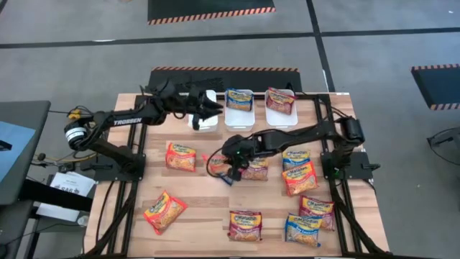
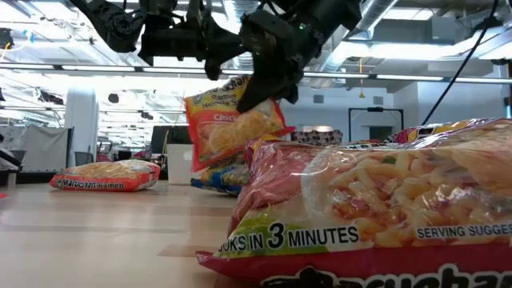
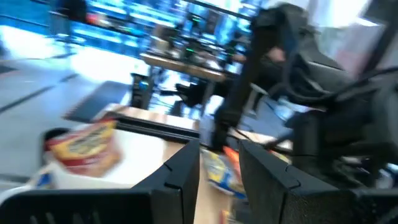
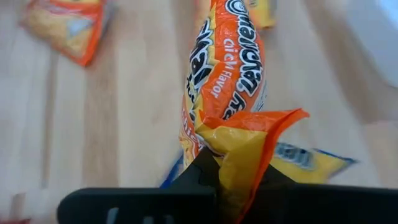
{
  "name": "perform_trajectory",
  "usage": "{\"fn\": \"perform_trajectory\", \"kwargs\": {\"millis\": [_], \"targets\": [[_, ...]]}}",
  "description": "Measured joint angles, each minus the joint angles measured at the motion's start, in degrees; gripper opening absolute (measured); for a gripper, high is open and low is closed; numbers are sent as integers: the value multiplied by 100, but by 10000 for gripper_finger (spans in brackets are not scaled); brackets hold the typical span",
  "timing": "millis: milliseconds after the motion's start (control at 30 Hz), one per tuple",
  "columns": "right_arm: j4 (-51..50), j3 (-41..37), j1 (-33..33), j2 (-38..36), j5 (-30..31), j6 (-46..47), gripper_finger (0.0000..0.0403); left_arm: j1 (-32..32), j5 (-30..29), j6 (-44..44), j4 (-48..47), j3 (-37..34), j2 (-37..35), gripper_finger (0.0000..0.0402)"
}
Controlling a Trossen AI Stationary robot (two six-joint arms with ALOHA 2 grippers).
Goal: Sort Maruchan noodles
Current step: Put the orange noodle pack into the left white bin
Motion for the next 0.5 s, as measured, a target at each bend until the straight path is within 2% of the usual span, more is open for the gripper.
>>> {"fn": "perform_trajectory", "kwargs": {"millis": [100, 167, 367, 500], "targets": [[3, 2, -31, -191, 210, -110, 28, 136, -539, -300, -1, 0, 0, 99], [-136, 0, -54, -339, 234, -140, 28, 181, -663, -501, 26, 0, 0, 99], [-388, -5, -63, -641, 497, -316, 28, 166, -49, -127, -59, 2, 0, 101], [-657, -9, -106, -892, 527, -550, 28, 201, -142, -129, -56, 2, 0, 118]]}}
